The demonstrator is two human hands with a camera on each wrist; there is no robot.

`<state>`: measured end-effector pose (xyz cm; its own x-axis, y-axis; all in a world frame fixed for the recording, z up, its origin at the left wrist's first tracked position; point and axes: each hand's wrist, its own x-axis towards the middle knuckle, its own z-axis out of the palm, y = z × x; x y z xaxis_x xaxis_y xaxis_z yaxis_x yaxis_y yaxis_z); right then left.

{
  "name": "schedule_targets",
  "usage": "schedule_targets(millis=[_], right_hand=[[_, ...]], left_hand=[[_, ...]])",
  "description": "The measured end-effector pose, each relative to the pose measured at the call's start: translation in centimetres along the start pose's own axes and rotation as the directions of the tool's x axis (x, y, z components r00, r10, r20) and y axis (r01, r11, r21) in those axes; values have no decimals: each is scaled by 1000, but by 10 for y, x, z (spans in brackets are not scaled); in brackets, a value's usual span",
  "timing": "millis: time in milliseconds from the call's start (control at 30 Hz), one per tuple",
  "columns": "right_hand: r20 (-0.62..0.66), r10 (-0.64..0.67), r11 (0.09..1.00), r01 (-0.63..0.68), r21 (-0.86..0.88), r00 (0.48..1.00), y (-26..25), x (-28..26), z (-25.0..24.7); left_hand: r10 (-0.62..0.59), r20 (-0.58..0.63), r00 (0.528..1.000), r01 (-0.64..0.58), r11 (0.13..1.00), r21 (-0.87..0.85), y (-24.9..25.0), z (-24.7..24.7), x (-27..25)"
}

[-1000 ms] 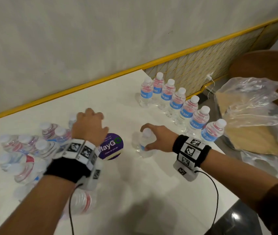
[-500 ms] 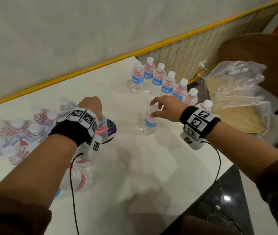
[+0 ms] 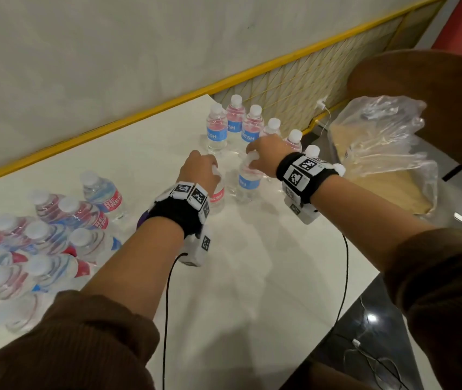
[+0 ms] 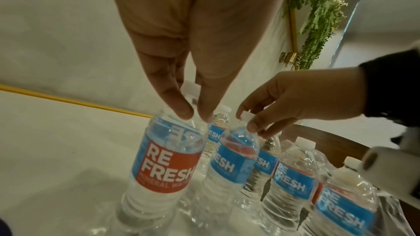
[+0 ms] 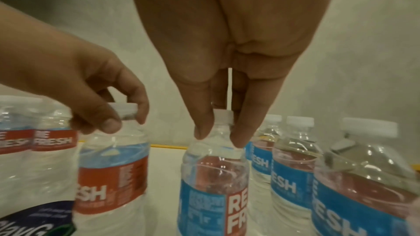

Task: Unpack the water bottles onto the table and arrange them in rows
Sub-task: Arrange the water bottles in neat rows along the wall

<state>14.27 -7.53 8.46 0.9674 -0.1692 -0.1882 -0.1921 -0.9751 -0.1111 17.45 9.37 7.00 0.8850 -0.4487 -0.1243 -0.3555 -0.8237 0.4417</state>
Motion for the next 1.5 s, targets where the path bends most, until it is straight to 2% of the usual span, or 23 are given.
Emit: schedule_targets(millis=[267, 633, 800, 1333, 1400, 1500], right_hand=[[-5, 140, 990, -140, -13, 990, -4, 60, -13], [-14, 226, 973, -227, -45, 974, -20, 134, -16], [-45, 227, 972, -229, -45, 973, -18, 146, -14], [-18, 226, 974, -226, -17, 974, -8, 150, -16], [-26, 204, 977, -206, -53, 979, -6, 150, -16], [-109, 103, 991, -111, -70, 989, -8, 151, -16]], left_hand=[[-17, 16, 1000, 18, 994, -104, -10, 2, 1], [-17, 16, 1000, 20, 985, -170, -13, 4, 1], [-23, 19, 1000, 26, 985, -170, -11, 3, 0], [-23, 43, 999, 29, 989, -148, -9, 0, 0], [-16, 44, 999, 22, 990, -139, -9, 0, 0], [-6, 44, 999, 11, 993, -121, -10, 0, 1]])
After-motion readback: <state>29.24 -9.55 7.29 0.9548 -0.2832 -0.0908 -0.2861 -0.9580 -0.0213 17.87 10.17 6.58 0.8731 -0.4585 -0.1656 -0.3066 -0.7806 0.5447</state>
